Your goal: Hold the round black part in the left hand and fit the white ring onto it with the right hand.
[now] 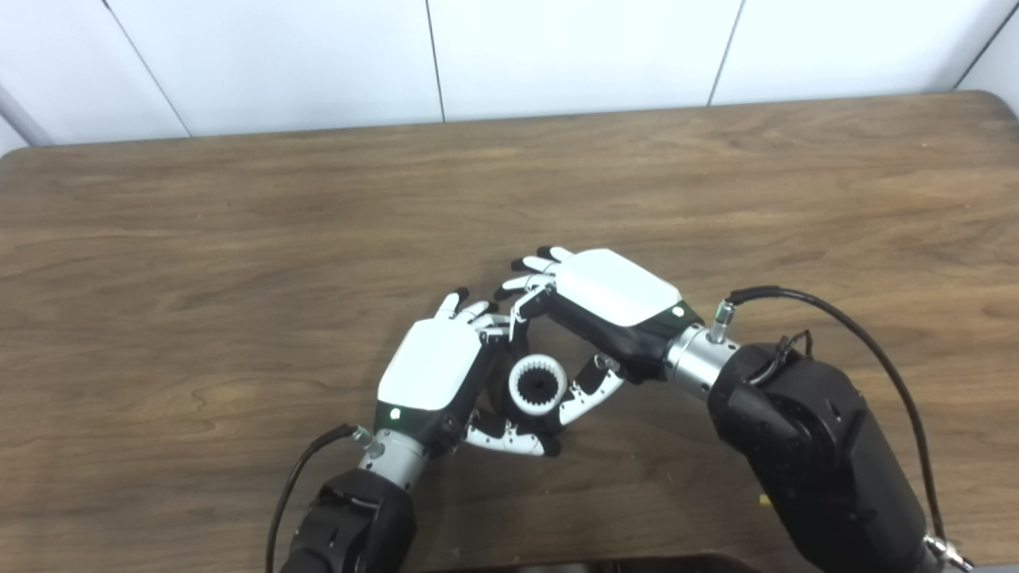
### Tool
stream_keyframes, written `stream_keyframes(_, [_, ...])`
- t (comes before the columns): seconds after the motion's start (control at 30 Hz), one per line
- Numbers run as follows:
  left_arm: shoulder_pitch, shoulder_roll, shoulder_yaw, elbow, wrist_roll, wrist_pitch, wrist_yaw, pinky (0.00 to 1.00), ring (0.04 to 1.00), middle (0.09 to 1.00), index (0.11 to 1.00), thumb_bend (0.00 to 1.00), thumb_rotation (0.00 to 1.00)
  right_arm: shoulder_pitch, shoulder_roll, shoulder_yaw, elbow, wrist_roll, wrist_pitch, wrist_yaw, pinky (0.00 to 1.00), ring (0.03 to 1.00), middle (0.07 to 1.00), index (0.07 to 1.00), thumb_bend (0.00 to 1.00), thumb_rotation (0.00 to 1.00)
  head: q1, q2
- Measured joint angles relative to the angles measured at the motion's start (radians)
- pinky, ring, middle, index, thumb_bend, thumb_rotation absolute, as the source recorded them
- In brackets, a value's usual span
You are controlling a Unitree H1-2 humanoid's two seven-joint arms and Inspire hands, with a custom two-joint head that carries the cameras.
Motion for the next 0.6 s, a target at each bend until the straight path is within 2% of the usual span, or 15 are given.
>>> stream_keyframes(0.6, [0.0,0.0,0.0,-0.012,0.001,0.0,-0.025,1.0,0.892,0.787,0.485,0.52,0.05,0.02,0.0,-0.003,0.023,0.001,-0.006,-0.027,1.0,0.955,0.851,0.483,0.53,0.14,-0.005,0.0])
